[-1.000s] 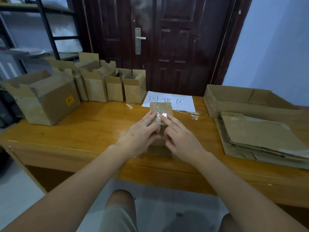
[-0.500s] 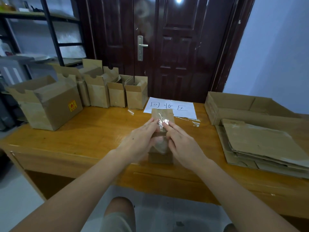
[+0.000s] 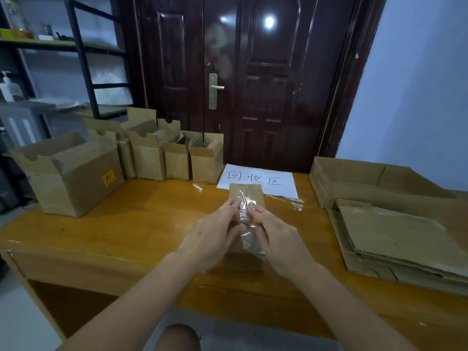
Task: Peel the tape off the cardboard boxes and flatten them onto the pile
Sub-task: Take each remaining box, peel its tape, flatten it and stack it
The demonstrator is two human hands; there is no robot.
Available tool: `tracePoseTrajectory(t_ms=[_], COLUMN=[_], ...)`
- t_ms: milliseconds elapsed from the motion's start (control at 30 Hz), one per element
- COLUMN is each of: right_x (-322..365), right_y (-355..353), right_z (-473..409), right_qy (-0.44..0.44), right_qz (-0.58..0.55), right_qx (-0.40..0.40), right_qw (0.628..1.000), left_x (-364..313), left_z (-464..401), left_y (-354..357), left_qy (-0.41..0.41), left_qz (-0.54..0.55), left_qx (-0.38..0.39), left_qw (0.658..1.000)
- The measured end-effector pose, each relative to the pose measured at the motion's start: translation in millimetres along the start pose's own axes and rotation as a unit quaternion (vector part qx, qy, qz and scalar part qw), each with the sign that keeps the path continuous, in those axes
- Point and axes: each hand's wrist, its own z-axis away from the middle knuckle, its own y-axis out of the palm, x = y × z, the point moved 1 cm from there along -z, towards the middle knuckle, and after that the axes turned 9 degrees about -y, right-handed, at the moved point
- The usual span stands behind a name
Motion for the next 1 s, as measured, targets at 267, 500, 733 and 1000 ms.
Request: tracePoseTrajectory(t_ms=[267, 500, 733, 1000], right_x=[-4.1, -10.6, -11.1, -12.0], right_y=[-0.1, -2.4, -1.4, 1.2], right_z=[-1.6, -1.5, -3.1, -9.4], right_qy=[-0.041, -0.090, -0.101, -0.110], right_qz=[0.012, 0.002, 0.017, 0.024], right_qx=[-0.009, -0.035, -0.062, -0.085], right_qw=[0.999, 0.995, 0.993, 0.990], left_x=[1.4, 2.9, -5.4, -5.9], left_z=[-4.4, -3.7, -1.9, -3.6], left_y=[-3.5, -0.3, -5.4, -0.1], left_qy=[0.036, 0.064, 0.036, 0.019], left_qz=[-0.049, -0.045, -0.040, -0.031], left_qx=[-0.013, -0.039, -0.025, -0.027], left_qw=[0.998, 0.996, 0.998, 0.999])
